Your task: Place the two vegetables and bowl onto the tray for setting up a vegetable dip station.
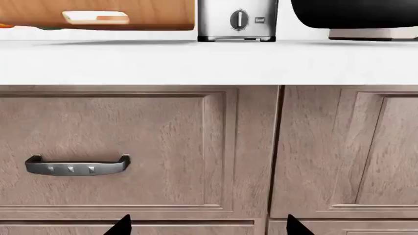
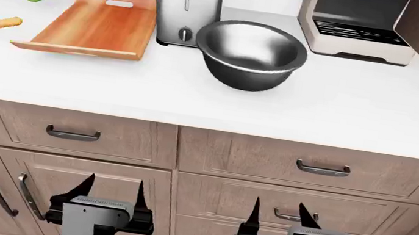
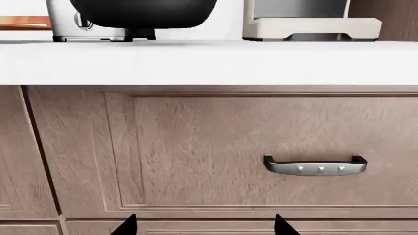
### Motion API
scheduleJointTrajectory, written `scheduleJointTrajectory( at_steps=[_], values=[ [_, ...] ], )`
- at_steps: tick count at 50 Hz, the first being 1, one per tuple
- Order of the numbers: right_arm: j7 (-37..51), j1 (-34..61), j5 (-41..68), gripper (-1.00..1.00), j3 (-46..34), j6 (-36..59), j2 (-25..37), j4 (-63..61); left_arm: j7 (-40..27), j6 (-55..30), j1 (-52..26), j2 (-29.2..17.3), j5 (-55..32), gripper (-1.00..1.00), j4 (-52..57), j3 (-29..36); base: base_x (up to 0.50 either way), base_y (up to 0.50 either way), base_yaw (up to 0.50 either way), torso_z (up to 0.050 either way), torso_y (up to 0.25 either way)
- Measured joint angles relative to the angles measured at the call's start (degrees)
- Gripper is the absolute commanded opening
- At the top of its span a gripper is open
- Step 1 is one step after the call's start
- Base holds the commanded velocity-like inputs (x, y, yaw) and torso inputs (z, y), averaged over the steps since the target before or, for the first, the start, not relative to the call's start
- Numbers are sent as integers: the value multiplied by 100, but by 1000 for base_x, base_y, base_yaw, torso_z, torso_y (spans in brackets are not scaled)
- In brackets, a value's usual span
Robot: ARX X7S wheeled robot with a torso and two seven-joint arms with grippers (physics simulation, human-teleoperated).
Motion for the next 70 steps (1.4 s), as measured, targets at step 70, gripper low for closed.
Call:
scheduleJointTrajectory(
  at_steps=[70],
  values=[
    [807, 51, 449, 100, -755, -275, 599, 163, -674, 616, 56, -614, -508, 100, -292, 767, 0, 232, 0, 18, 13]
  ],
)
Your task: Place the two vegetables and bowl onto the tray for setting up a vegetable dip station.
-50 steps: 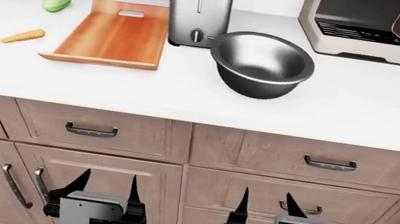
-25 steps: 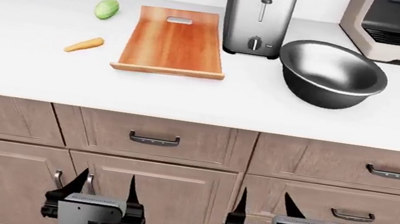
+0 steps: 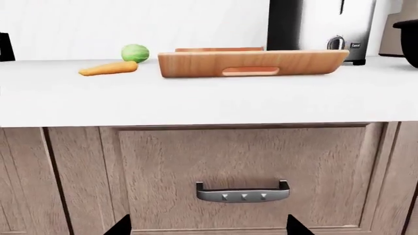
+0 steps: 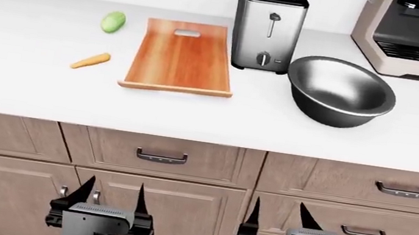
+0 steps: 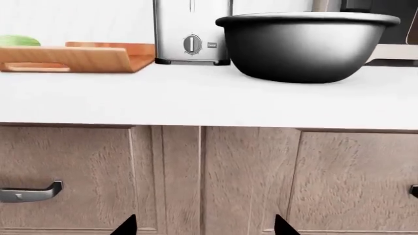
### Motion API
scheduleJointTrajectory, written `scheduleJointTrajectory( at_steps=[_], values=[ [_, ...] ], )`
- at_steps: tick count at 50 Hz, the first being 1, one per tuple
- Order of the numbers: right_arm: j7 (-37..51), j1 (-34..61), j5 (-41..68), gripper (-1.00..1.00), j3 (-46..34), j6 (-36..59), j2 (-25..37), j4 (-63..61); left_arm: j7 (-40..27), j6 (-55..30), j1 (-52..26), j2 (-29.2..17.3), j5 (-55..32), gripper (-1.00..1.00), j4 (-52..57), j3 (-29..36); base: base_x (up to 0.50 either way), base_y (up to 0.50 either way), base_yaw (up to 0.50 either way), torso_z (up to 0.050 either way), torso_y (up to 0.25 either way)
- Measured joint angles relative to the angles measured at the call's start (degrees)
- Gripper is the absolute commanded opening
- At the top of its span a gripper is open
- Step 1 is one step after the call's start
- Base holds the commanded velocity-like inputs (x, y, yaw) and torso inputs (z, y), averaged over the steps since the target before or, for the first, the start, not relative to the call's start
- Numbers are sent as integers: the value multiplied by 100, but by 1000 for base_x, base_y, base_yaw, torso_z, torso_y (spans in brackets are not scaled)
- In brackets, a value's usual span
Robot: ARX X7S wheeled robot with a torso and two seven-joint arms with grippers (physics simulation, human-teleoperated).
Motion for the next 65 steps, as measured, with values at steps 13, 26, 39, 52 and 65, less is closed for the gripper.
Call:
scheduleJointTrajectory(
  at_steps=[13, 26, 39, 52, 65],
  values=[
    [84, 17, 75, 100, -75, 20, 64, -18, -52, 38, -29, -67, -71, 100, -37, 84, 0, 0, 0, 50, 37],
    [207, -76, 374, 100, -1, 268, 144, -486, -230, -457, -4, -155, -131, 100, 545, 133, 0, 0, 0, 15, 10],
    [784, 133, 1058, 100, 321, 2153, 370, -2346, -600, -2727, -554, -258, -252, 100, 2651, 259, 0, 0, 0, 0, 0],
    [2002, 2085, 3266, 100, 1628, 6137, 574, -4483, -671, -5930, -2604, -157, -745, 100, 4067, 180, 0, 0, 0, 0, 0],
    [4541, 4785, 6986, 100, 2007, 8317, 1381, -3636, -429, -8071, -5076, 11, -1249, 100, 3729, -24, 0, 0, 0, 0, 0]
  ],
)
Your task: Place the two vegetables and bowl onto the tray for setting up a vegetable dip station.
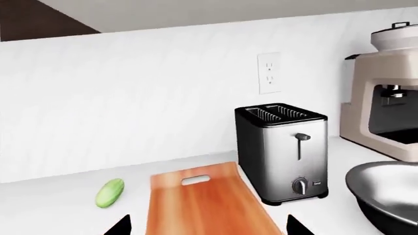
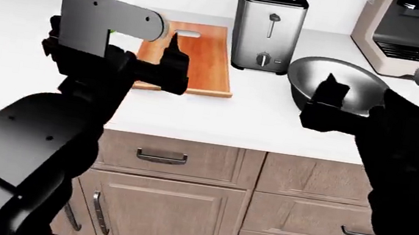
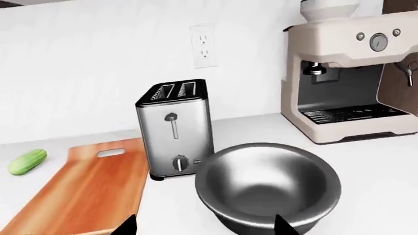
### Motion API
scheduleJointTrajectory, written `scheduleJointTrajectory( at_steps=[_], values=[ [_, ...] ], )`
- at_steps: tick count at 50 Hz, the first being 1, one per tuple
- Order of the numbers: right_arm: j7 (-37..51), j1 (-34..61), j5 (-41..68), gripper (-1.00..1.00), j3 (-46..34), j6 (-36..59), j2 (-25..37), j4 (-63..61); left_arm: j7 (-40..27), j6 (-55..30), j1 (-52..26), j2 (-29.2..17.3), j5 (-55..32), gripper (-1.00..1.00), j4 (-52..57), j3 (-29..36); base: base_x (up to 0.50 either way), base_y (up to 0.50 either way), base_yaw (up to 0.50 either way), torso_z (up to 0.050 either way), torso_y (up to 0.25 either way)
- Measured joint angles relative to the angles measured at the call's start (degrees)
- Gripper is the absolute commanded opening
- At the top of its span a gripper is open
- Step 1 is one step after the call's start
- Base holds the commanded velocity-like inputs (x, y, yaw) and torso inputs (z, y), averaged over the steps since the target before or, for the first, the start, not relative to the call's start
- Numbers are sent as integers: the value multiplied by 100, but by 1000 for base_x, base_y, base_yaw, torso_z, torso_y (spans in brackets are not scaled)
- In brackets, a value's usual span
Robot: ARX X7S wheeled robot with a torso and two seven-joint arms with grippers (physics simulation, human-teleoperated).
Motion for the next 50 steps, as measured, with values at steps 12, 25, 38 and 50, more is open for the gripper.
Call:
scheduleJointTrajectory(
  at_steps=[12, 25, 38, 50],
  values=[
    [368, 1360, 937, 100, -430, 463, 635, 1092, 178, -437, -1633, -44, -65, 100, -1221, 230, 0, 0, 0, 0, 0],
    [860, 1861, 1812, 100, -633, 487, 1030, 1557, 171, -787, -2328, -128, -132, 100, -1488, 214, 357, 0, 0, 0, 0],
    [1254, 1941, 2376, 100, -795, 319, 1207, 1569, 67, -1143, -2488, -284, -205, 100, -1267, 83, 312, 0, 0, 0, 0],
    [1619, 1928, 2821, 100, -1024, 177, 1374, 1609, -50, -1338, -2503, -368, -319, 100, -1094, 25, 164, 0, 0, 0, 0]
  ],
)
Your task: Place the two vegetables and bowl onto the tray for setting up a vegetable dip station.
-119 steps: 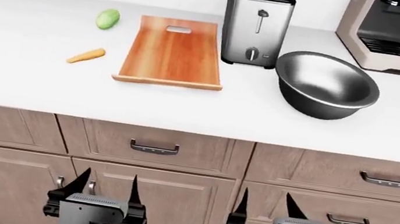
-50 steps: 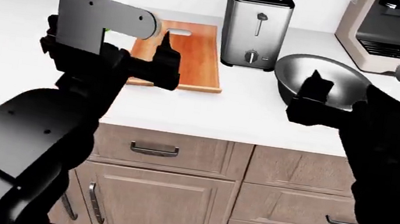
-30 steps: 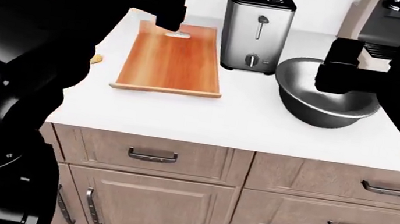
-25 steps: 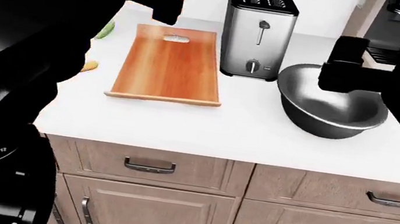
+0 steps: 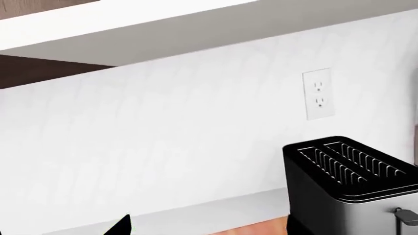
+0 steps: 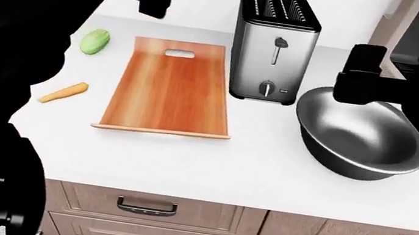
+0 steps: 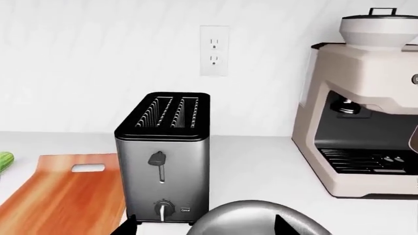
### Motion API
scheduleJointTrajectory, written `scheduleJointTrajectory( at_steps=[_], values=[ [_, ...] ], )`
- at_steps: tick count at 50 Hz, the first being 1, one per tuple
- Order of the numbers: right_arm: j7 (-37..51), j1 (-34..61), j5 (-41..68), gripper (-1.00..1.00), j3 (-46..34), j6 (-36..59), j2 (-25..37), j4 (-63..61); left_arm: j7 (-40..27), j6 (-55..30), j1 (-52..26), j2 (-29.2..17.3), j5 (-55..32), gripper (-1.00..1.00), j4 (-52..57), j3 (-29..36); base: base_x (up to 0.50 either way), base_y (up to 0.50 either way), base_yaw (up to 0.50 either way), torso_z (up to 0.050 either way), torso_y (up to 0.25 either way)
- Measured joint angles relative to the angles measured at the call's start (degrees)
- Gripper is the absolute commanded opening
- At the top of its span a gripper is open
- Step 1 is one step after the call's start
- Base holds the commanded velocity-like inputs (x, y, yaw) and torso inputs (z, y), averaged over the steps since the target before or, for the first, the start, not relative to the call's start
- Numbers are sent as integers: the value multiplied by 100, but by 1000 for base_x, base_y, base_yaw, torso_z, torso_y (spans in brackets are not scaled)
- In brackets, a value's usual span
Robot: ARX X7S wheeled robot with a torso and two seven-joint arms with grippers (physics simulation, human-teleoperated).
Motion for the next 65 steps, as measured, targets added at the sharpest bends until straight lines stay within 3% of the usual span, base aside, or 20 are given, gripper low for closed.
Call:
scheduleJointTrajectory(
  at_steps=[10, 19, 30, 44, 56, 65],
  values=[
    [122, -18, 209, 100, -40, -144, 139, -9, -157, -66, 102, -68, -185, 100, 190, -35, 0, 164, 0, 0, 0],
    [915, 1, 918, 100, -404, -442, 582, 257, -339, -126, 65, -166, -381, 100, 225, -88, 0, 0, 0, 0, 0],
    [1631, 85, 2179, 100, -1264, -1710, 1274, 318, -831, -131, 43, -319, -962, 100, 241, -145, 0, 0, 0, 0, 0],
    [1794, 111, 2923, 100, -2059, -2907, 2178, 489, -1240, -100, 6, -404, -1422, 100, 207, -131, 0, 0, 0, 0, 0],
    [1907, 965, 3221, 100, -2814, -2922, 2505, 1109, -1437, -23, -33, -461, -1654, 100, 142, -91, 0, 0, 0, 0, 0],
    [1825, 1876, 3272, 100, -3683, -2411, 2380, 2143, -1542, 39, -63, -489, -1772, 100, 79, -39, 0, 0, 0, 0, 0]
  ],
)
